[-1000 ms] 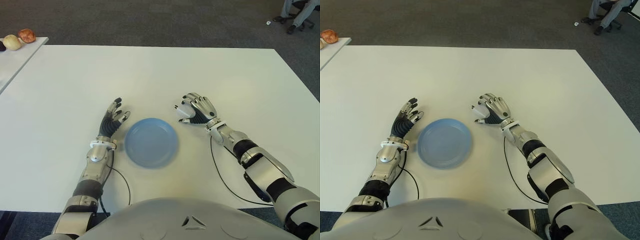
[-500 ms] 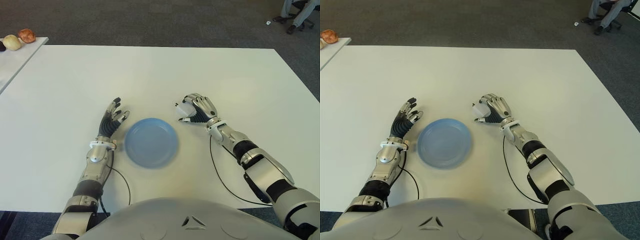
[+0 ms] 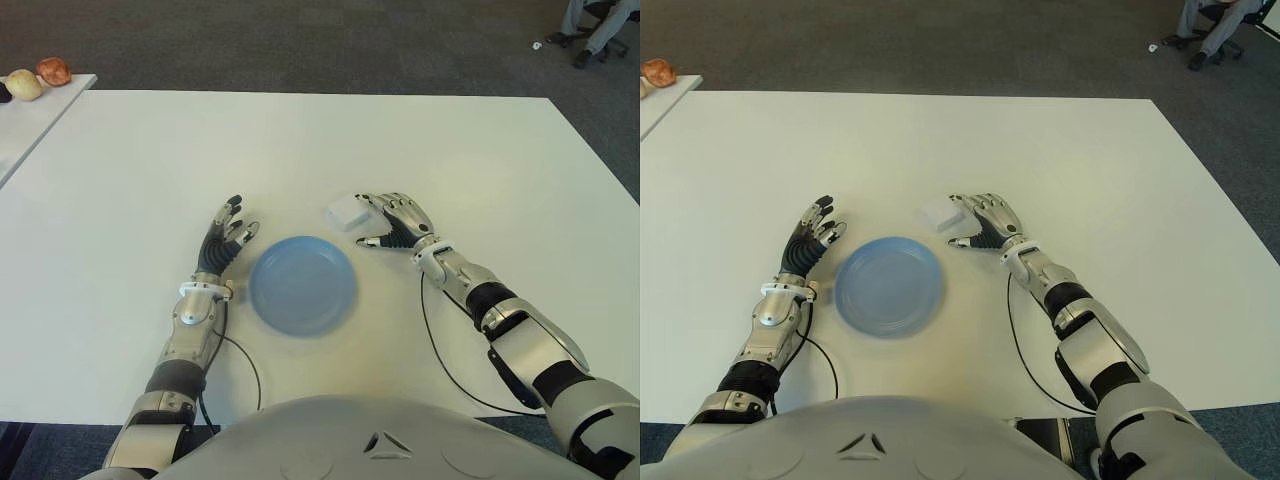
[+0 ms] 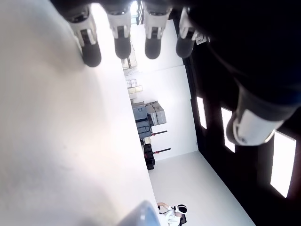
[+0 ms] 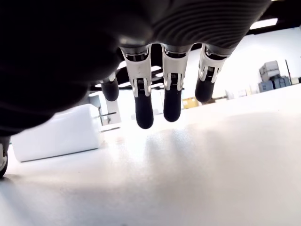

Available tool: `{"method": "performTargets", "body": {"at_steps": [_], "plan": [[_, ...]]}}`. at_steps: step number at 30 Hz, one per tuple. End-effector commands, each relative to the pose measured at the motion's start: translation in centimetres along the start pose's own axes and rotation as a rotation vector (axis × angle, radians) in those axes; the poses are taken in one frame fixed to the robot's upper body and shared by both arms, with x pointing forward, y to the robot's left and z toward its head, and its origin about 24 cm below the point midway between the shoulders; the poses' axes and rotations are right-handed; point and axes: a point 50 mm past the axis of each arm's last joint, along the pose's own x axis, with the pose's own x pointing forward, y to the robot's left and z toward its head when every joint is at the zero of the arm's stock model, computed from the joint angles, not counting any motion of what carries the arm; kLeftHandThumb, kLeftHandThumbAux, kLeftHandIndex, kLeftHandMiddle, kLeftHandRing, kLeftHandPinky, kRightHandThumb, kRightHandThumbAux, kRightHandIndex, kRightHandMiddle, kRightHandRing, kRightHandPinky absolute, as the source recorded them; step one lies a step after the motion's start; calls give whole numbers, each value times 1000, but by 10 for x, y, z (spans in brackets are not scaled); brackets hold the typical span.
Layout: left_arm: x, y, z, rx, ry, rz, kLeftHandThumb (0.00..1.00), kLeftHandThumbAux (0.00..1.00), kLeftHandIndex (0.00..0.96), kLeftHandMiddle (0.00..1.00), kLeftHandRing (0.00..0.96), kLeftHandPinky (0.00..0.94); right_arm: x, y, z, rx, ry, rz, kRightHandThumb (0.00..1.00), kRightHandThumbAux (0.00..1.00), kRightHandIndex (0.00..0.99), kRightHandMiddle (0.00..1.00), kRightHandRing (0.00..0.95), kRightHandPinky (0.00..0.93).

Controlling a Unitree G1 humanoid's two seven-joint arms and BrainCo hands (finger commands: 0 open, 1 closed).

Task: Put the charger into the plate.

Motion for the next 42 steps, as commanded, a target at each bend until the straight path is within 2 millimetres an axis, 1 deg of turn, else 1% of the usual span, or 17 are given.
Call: {"method": "performTargets", "body": {"at_steps": [1, 10, 21, 29, 42], "plan": [[-28, -4, -36, -4, 204, -35, 0, 521, 86, 78, 61, 53, -5, 8, -1, 0, 19, 57, 270, 401, 1, 5, 7, 28], [-28, -4, -36, -8, 209, -34, 0, 540, 95, 73, 58, 49, -5, 8, -2, -7, 17, 81, 262, 387, 0, 0, 0, 2], [-28, -3, -37, -17, 209, -34, 0, 557, 107, 75, 54, 40, -4, 9, -2, -15, 18, 92, 298, 385, 0, 0, 0, 0], [-28, -5, -35, -16, 194, -32, 0, 550, 123, 77, 53, 33, -5, 9, -1, -25, 4, 73, 323, 394, 4, 0, 0, 0], [-28, -6, -36, -9, 203, -32, 0, 528, 130, 86, 54, 32, -6, 10, -2, -43, -3, 60, 314, 415, 14, 0, 0, 15]]}}
